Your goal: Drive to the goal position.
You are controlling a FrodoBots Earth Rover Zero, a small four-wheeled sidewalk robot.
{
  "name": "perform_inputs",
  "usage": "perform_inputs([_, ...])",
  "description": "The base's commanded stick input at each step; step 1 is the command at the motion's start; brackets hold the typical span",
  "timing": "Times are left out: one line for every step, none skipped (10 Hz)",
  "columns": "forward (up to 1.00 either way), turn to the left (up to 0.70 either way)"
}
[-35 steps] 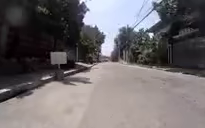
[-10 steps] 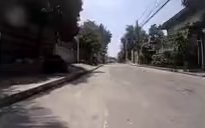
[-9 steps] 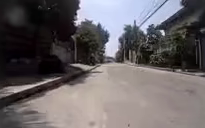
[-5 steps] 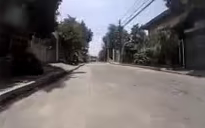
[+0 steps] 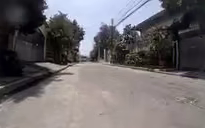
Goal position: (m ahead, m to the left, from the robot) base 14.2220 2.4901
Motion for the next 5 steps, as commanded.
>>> perform_inputs([1.0,0.0])
perform_inputs([1.0,0.0])
perform_inputs([1.0,0.0])
perform_inputs([1.0,0.0])
perform_inputs([1.0,0.0])
